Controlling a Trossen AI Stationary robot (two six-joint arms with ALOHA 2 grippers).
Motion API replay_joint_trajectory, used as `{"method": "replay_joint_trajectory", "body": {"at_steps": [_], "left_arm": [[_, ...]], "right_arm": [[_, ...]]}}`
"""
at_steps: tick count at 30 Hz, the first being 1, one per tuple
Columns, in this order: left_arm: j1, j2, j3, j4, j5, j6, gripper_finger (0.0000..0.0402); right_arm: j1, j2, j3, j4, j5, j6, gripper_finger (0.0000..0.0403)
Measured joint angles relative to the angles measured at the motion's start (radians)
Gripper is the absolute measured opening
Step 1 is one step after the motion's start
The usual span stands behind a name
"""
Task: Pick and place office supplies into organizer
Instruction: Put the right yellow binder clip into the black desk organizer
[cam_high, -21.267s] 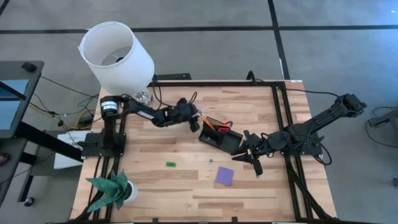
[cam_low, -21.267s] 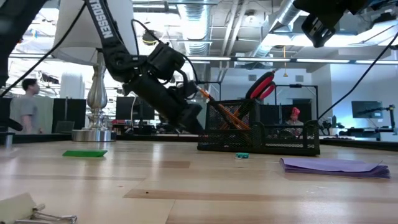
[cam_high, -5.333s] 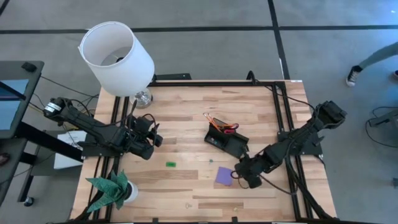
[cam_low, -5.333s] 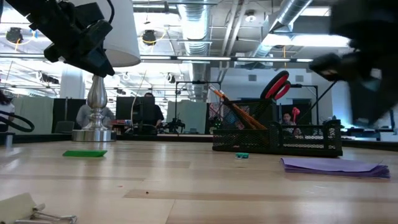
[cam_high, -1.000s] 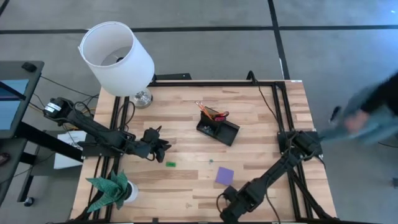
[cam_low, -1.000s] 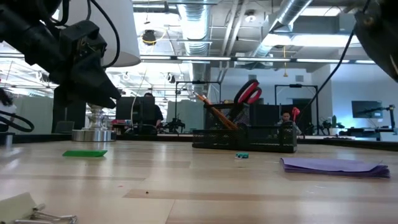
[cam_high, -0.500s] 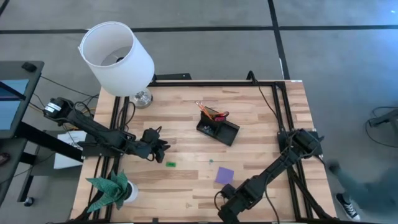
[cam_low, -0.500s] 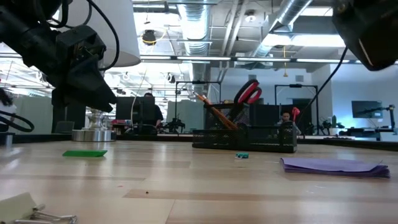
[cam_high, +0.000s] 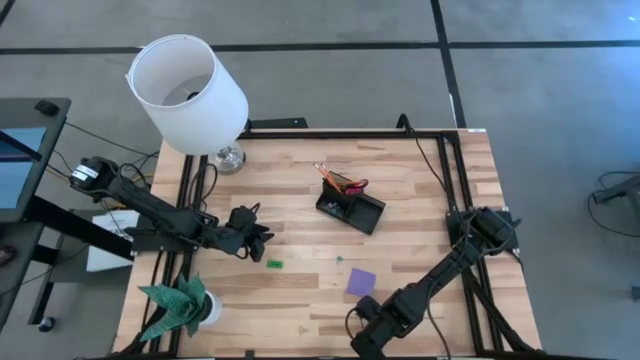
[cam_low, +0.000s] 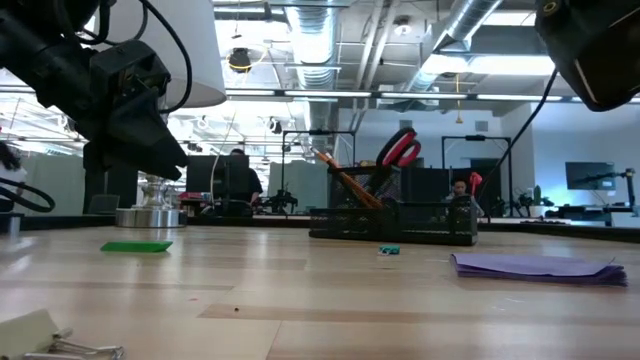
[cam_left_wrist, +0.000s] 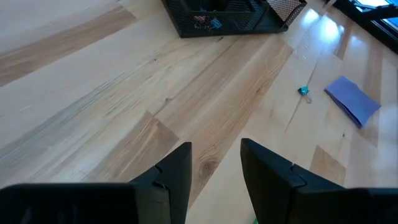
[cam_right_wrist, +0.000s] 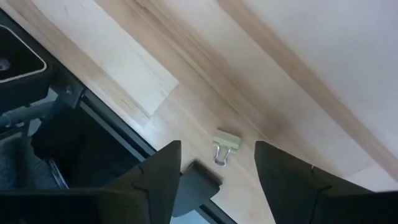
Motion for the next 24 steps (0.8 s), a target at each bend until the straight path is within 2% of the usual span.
{"method": "replay_joint_trajectory", "body": {"at_steps": [9, 19, 24], "left_arm": [[0.000, 0.000, 0.000, 0.000, 0.000, 0.000, 0.0128], [0.000, 0.000, 0.000, -0.001, -0.001, 0.000, 0.0128], [0.000, 0.000, 0.000, -0.001, -0.001, 0.000, 0.0128]], "right_arm": [[0.000, 0.007, 0.000, 0.002, 0.028, 0.023, 0.0184], [-0.002, 0.043, 0.004, 0.005, -0.053, 0.023, 0.0181], [0.006, 0.045, 0.005, -0.019, -0.049, 0.033, 0.0169]]}}
